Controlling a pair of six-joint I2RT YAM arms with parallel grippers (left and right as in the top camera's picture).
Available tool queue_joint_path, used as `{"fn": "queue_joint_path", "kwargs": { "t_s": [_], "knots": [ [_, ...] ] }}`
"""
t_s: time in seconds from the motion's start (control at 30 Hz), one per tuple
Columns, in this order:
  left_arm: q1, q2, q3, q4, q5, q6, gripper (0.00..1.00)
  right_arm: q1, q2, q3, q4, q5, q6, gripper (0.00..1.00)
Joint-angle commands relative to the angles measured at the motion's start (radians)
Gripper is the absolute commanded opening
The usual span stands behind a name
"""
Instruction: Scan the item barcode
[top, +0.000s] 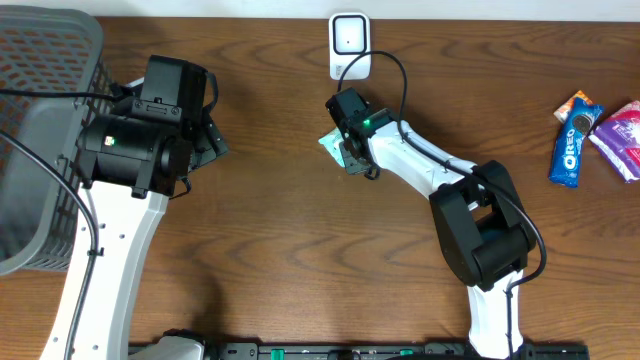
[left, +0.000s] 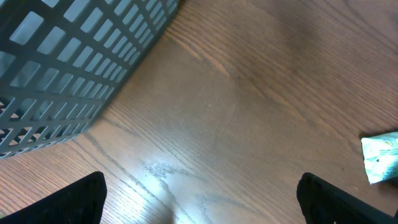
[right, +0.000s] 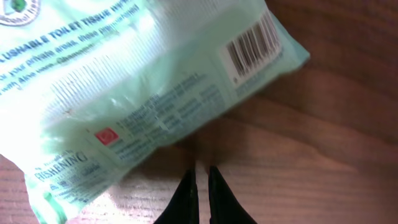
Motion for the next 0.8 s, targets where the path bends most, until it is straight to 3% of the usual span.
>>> {"fn": "queue_joint_path", "kwargs": {
  "t_s": [0.0, 0.27, 0.43, 0.5, 0.67, 0.77],
  "knots": [
    [0.003, 0.004, 0.008, -0.004, -0.020, 0.010, 0.98, -0.021, -0.001, 0.040, -0.021, 0.021, 0.079, 0.04],
    [0.003, 0.004, 0.008, -0.004, -0.020, 0.010, 0.98, -0.068, 0.005, 0.024, 0.003, 0.004, 0.135, 0.01],
    [0.003, 0.004, 0.008, -0.004, -0.020, 0.010, 0.98, -0.085, -0.038, 0.053, -0.006, -0.138, 0.136, 0.02],
    [0.003, 0.004, 0.008, -0.004, -0.020, 0.010, 0.98, -0.086, -0.075, 0.064, -0.005, -0.168, 0.157, 0.09],
    [0.003, 0.004, 0.008, -0.004, -0.020, 0.010, 0.98, -0.072, -0.158, 0.083, 0.050, -0.214, 0.178, 0.56],
    [0.003, 0.004, 0.008, -0.004, -0.020, 0.010, 0.98, -0.057, -0.166, 0.083, 0.100, -0.216, 0.219, 0.61]
  ]
}}
